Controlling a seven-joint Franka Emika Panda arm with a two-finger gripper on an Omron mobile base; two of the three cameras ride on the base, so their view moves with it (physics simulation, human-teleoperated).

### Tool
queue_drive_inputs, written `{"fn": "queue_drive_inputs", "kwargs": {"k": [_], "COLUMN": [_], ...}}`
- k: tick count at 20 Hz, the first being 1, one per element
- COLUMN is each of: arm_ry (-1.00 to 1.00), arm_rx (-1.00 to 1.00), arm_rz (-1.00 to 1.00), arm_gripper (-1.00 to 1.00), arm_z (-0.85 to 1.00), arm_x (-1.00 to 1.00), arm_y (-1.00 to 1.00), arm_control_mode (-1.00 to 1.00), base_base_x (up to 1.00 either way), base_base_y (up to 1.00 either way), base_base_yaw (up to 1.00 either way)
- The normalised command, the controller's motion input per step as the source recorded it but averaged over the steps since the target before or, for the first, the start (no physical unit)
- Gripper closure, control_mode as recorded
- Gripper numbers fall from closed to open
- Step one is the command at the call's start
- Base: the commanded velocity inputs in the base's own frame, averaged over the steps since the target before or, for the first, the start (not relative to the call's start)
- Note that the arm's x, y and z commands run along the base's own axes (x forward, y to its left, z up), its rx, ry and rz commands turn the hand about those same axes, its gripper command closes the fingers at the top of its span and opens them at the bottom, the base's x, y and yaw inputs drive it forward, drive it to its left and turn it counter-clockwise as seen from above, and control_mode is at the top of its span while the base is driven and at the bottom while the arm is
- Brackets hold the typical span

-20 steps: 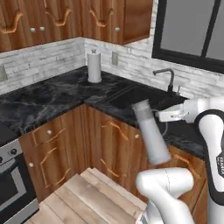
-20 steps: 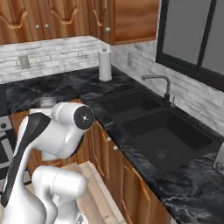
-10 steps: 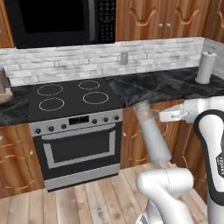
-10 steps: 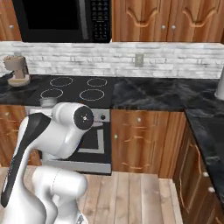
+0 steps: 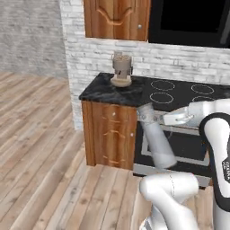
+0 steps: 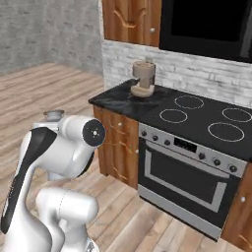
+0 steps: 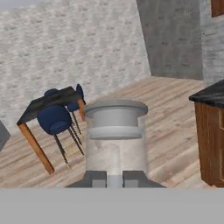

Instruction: Place the pitcher and cup on the dining counter for serving.

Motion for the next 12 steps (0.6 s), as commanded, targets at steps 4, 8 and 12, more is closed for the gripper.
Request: {"fn": "queue_drive_inputs", "kwargs": {"k": [4, 8, 12], "arm_ry": [0.00, 0.00, 0.00], "arm_rx": [0.00, 0.00, 0.00], "arm_rz": [0.00, 0.00, 0.00], "arm_gripper": [1.00, 1.00, 1.00], "arm_z": [0.00, 0.00, 0.00], "arm_x": [0.00, 0.00, 0.00], "arm_y": [0.00, 0.00, 0.00], "arm_control_mode": [1.00, 1.00, 1.00], "base_base_x": [0.00, 0.00, 0.20], "base_base_y": [0.84, 0.88, 0.98], "base_base_yaw": [0.81, 0.77, 0.66]}}
